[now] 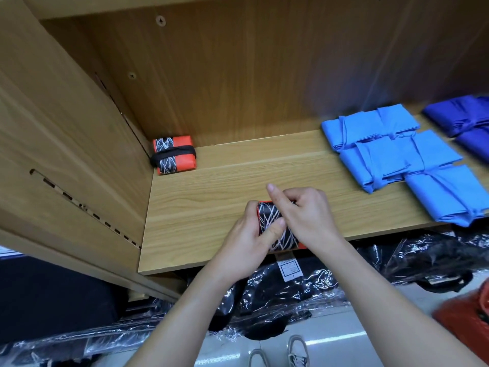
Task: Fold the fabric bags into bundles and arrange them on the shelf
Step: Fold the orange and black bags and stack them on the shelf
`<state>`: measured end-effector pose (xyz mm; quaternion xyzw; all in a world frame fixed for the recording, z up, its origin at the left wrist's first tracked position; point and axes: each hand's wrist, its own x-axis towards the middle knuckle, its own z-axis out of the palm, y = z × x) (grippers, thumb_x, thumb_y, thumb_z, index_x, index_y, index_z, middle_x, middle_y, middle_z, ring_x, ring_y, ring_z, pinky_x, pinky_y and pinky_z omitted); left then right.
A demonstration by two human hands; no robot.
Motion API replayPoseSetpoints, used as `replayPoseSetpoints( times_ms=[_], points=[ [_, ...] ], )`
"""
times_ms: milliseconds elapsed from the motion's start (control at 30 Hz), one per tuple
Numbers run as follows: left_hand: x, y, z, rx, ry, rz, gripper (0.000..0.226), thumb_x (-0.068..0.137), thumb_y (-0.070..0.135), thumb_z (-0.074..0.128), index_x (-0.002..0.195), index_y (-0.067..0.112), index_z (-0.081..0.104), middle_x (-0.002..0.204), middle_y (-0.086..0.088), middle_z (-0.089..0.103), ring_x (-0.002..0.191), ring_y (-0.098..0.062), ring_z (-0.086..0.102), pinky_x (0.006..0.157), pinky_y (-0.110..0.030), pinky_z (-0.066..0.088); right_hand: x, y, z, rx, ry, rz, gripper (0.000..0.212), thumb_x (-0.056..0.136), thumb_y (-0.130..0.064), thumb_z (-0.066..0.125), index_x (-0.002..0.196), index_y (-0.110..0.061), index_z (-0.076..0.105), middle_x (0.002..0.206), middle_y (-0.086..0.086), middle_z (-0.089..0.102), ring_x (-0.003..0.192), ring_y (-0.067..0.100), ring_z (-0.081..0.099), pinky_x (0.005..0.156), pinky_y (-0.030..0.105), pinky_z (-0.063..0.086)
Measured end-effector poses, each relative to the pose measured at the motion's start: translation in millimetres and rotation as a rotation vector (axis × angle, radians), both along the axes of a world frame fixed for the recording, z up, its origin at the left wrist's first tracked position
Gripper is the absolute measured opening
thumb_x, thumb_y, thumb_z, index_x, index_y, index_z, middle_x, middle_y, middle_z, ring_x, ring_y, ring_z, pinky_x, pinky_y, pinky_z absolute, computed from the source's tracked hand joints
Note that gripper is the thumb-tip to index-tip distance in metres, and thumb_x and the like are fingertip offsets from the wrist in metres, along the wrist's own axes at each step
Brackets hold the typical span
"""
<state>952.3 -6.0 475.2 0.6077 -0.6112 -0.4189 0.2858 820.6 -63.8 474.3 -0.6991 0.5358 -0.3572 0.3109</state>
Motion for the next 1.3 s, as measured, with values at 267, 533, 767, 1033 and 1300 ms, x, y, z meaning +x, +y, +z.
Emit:
replayPoseSetpoints(
  times_ms=[267, 533, 767, 1033, 1300],
  points=[
    [59.8, 39.3, 49.8, -0.035, -0.233, -0.198, 0.082, 0.062, 0.069, 0.070, 0.134, 0.056, 0.033, 0.134, 0.045, 0.028, 0.122, 0.028, 0.023, 0.097, -0.004, 0.025, -40.2, -29.8, 15.4, -0.012, -0.096, -0.070, 0.069, 0.093, -0.042, 0.061, 0.039, -0.018, 0.024, 0.038, -0.010, 0.019, 0.039, 0.010, 0.020, 0.043, 0.023, 0.018],
    [80.0, 56.5, 45.0, -0.538, -0.434, -0.261, 0.026, 0.076, 0.051, 0.067, 0.071, 0.026, 0.068, 0.107, 0.017, 0.061, 0.112, -0.006, 0.055, 0.084, -0.031, 0.051, -45.5, -44.4, 11.4, 0.049, -0.043, -0.090, 0.070, 0.092, -0.046, 0.060, 0.040, -0.019, 0.021, 0.038, -0.011, 0.017, 0.038, 0.009, 0.017, 0.050, 0.027, 0.025],
    [68.3, 49.3, 70.7, -0.087, 0.869, -0.163, 0.022, 0.074, 0.025, 0.074, 0.089, 0.009, 0.076, 0.088, -0.013, 0.073, 0.084, -0.029, 0.071, 0.083, -0.038, 0.056, -18.0, -39.2, 7.1, 0.064, 0.073, 0.011, 0.064, 0.091, -0.049, 0.060, 0.045, -0.018, 0.028, 0.045, -0.001, 0.019, 0.039, 0.012, 0.018, 0.046, 0.029, 0.020],
    [62.0, 22.3, 44.7, 0.060, 1.034, 0.205, 0.114, 0.044, 0.015, 0.096, 0.143, 0.037, 0.042, 0.137, -0.003, 0.058, 0.100, -0.031, 0.070, 0.066, -0.027, 0.060, -9.8, -28.6, 10.6, 0.070, 0.049, 0.087, 0.063, 0.084, -0.059, 0.059, 0.046, -0.015, 0.034, 0.042, 0.001, 0.026, 0.037, 0.011, 0.023, 0.045, 0.027, 0.023],
    [65.9, 4.5, 18.6, -0.010, 0.203, 0.045, 0.075, 0.094, -0.007, 0.050, 0.154, 0.018, 0.013, 0.151, -0.010, 0.039, 0.130, -0.012, 0.049, 0.104, -0.023, 0.044, -4.6, -8.9, 40.6, -0.089, 0.349, 0.522, 0.062, 0.061, -0.079, 0.055, 0.104, -0.037, 0.070, 0.087, -0.022, 0.066, 0.079, -0.004, 0.058, 0.073, 0.022, 0.045]
  ],
)
